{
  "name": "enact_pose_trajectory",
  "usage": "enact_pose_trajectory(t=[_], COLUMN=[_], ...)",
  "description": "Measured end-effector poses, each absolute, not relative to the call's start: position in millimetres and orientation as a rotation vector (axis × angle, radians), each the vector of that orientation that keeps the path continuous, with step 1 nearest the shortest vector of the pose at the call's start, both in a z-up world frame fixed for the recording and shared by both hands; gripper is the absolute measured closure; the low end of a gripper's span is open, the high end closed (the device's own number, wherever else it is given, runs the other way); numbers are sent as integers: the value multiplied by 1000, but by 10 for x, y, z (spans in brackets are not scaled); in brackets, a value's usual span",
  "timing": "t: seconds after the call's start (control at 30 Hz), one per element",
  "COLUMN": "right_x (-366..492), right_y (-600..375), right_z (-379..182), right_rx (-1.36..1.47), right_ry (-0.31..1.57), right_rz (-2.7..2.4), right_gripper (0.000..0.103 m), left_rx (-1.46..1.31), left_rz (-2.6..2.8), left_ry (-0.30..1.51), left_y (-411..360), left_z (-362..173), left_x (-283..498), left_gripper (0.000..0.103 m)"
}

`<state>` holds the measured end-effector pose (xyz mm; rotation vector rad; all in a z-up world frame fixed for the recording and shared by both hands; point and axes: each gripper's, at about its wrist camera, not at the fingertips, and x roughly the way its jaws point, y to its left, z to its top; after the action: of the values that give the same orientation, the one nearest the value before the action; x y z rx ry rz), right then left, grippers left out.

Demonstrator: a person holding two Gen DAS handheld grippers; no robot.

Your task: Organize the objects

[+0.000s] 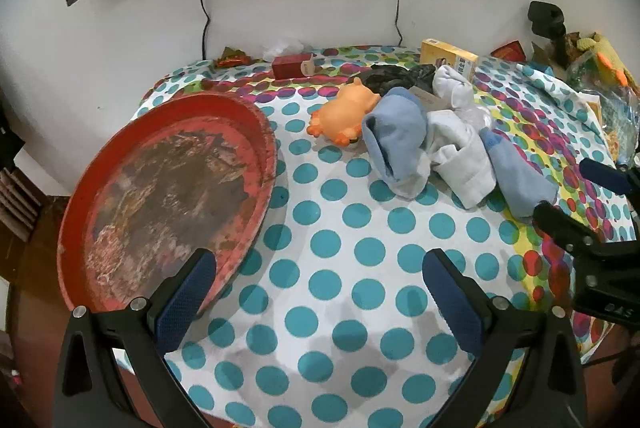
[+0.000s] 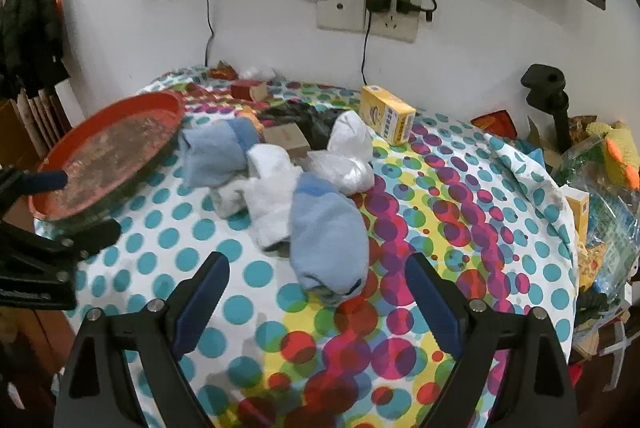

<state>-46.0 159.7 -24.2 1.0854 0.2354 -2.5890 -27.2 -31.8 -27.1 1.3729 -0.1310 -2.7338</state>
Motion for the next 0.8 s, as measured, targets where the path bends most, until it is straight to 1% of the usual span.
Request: enact_pose_trajectory(t=[0.27,0.43,0.47,0.5,0.57,0.63,0.7,0.77,0.8], right_x=[-770,-888,-904,-918,-955,-993,-1003,-978,-968], right_y=[1564,1502,1504,1506,1514,1526,1528,1527,1540], right_z=[-477,-616,-640,-663,-710,-754,-784,-773,-765], right_rx=[1149,1167,1169,1170,1185,1205,1208,1182,1179], right_ry=[269,362,359,352,337,298,272,272,268], right_rz=[-2587,-2611,-2603,-2588,-2564,-2529,-2496,-2488,-2485], right_gripper=[11,12,14,18,44,56,58,68,70], left_rx=[1419,1445,1449,1447,1449,1449,1450,1444,1440], left_rz=[-2726,-2719,-2718,-2716,-2715,-2710,-2711,-2721,-2725], left_ry=[-106,-83,-82,-84,-83,-80,-75,-71,-76], left_y=[-329,-317,-311,-306,-299,-296,-287,-274,-261], left_z=[-404,-481,-495,-504,-526,-541,-548,-541,-533], left_x=[-496,-641,-675,-703,-768,-840,-891,-939,-959], left_gripper=[0,0,0,0,0,0,0,0,0])
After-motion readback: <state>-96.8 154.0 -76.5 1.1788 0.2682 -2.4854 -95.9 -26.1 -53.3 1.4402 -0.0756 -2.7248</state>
